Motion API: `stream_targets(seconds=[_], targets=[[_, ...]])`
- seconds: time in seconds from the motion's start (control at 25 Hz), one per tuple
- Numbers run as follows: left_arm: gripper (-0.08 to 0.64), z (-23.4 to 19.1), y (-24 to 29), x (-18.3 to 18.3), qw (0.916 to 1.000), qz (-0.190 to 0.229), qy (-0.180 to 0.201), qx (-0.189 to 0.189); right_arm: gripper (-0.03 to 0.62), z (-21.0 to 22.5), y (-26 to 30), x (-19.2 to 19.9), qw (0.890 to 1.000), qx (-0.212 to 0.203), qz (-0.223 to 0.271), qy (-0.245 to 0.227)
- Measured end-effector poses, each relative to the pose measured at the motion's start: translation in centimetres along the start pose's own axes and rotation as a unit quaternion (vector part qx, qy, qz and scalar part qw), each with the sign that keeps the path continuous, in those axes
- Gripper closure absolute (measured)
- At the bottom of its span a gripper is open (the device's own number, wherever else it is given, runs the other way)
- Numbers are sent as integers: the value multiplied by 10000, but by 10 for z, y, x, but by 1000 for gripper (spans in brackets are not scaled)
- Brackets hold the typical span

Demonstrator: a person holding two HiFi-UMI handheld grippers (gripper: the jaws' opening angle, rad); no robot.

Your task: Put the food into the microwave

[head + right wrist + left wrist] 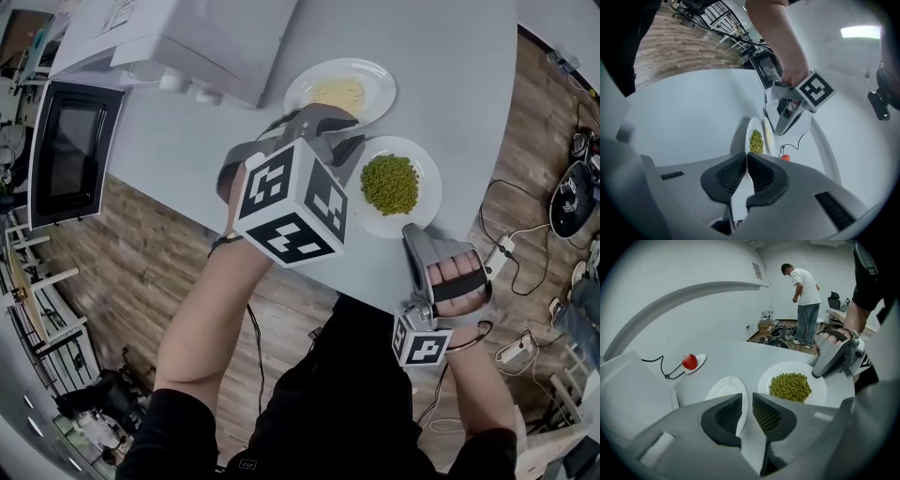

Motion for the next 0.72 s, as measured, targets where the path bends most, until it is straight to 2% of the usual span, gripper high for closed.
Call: stream_targets(seconds=[0.2, 0.44, 0.72], targets=[[488, 12, -8, 14, 9999, -92, 32, -31, 565, -7, -2, 0, 9999, -80, -108, -33], [488, 22, -19, 28, 9999, -95, 28, -43, 571, 2, -7, -6, 9998, 142, -135, 1], [488, 29, -39, 35, 9996, -9, 57, -271, 572, 12, -12, -9, 9990, 367, -270, -18]])
Point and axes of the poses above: the fingertips, and each gripper's own axes: y forward along the fingers, z to its right, x out of its underside, the point moved 7 cm from there along -y, backward along the fingers, and after that the axes turned 7 degrees about -z, right-handed, at the moved point
